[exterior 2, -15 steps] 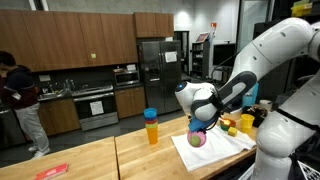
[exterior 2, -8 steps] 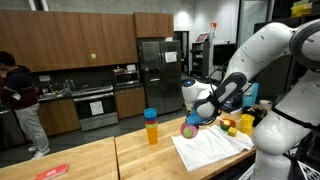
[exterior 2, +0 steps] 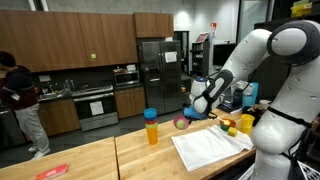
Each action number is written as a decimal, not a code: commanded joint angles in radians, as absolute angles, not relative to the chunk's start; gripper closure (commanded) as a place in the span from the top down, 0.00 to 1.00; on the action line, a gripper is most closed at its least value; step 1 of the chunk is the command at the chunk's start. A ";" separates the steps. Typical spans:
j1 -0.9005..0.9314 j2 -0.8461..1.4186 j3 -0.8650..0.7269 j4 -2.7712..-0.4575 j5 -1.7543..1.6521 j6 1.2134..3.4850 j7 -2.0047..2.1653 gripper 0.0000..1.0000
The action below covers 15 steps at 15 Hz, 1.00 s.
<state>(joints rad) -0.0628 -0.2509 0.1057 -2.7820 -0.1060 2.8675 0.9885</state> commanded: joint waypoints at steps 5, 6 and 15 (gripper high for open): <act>0.267 -0.218 -0.213 -2.764 0.468 2.801 0.528 0.01; 0.263 -0.213 -0.223 -2.756 0.482 2.777 0.501 0.01; 0.076 -0.166 -0.164 -2.689 0.696 2.577 0.220 0.01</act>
<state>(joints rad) 0.1094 -0.1763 -0.1608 -2.7282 0.6052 2.6637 0.3325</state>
